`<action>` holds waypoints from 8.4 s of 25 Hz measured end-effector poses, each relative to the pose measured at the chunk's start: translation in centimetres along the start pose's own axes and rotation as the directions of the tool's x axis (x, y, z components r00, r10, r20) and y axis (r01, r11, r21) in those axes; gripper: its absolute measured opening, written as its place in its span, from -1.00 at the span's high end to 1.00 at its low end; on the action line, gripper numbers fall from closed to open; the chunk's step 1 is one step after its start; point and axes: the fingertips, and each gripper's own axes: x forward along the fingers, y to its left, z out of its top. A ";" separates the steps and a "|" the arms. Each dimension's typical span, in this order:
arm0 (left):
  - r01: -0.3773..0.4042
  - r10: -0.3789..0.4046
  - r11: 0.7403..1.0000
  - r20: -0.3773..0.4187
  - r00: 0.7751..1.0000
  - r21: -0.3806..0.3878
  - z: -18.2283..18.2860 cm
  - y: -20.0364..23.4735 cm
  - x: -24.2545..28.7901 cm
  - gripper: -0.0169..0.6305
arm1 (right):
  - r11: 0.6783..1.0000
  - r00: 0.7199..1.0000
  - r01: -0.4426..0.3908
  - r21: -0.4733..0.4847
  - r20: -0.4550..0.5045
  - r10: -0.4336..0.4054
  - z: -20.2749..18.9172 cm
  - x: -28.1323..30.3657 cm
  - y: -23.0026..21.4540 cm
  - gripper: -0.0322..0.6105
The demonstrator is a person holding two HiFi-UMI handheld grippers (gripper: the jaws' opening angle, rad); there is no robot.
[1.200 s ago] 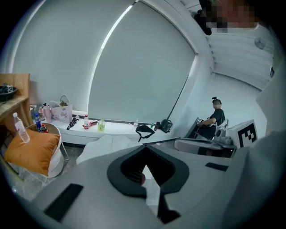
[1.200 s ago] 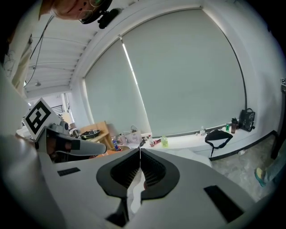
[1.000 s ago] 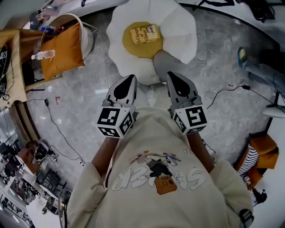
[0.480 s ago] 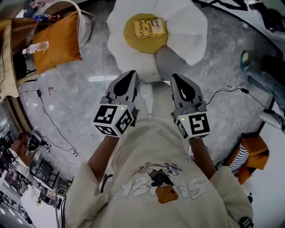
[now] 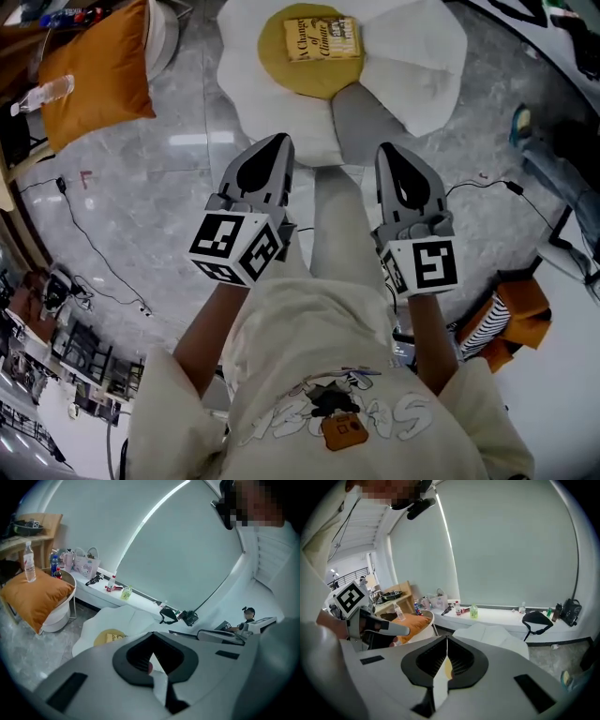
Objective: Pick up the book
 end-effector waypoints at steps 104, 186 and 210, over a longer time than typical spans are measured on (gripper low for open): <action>0.254 -0.120 0.730 0.247 0.962 -0.634 -23.2 33.1 42.6 0.09 | 0.969 0.959 -0.133 -0.211 -0.275 0.072 -32.4 36.6 -7.8 0.82; 0.289 -0.218 0.817 0.195 0.956 -0.499 10.4 19.4 10.3 0.49 | 0.989 0.994 0.102 -0.104 -0.031 -0.106 4.4 18.6 -0.2 0.83; 0.431 -0.340 0.819 0.285 0.896 -0.378 14.9 5.1 -11.7 0.49 | 0.978 0.975 0.161 -0.130 0.174 -0.137 14.0 -0.3 9.9 0.82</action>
